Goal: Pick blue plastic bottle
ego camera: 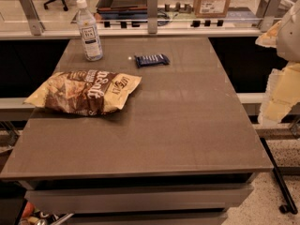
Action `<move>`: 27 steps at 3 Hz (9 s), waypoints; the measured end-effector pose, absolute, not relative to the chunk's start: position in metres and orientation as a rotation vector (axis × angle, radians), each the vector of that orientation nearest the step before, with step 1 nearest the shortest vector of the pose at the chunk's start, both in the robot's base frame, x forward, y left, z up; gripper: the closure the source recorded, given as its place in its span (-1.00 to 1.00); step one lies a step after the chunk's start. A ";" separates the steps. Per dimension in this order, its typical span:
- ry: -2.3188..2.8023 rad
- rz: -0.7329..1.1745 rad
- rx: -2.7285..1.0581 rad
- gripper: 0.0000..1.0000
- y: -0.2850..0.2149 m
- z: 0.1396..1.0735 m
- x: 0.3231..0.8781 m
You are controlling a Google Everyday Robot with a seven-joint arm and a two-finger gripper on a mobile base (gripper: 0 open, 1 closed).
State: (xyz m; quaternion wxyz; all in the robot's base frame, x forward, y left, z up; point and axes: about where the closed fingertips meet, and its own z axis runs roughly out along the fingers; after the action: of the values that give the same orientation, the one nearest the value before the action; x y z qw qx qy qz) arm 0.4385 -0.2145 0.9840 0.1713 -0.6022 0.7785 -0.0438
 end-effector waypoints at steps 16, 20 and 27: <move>1.586 0.540 -0.959 -1.00 0.109 0.942 0.735; 1.471 0.676 -0.996 -1.00 0.193 0.938 0.798; 1.446 0.733 -1.028 1.00 0.219 0.928 0.806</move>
Offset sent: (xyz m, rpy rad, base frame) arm 0.0093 0.0023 0.0013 0.0337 -0.0337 -0.0071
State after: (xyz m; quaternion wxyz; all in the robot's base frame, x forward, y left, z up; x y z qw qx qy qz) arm 0.8060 0.2192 0.9279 0.5737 -0.4388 0.6169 0.3128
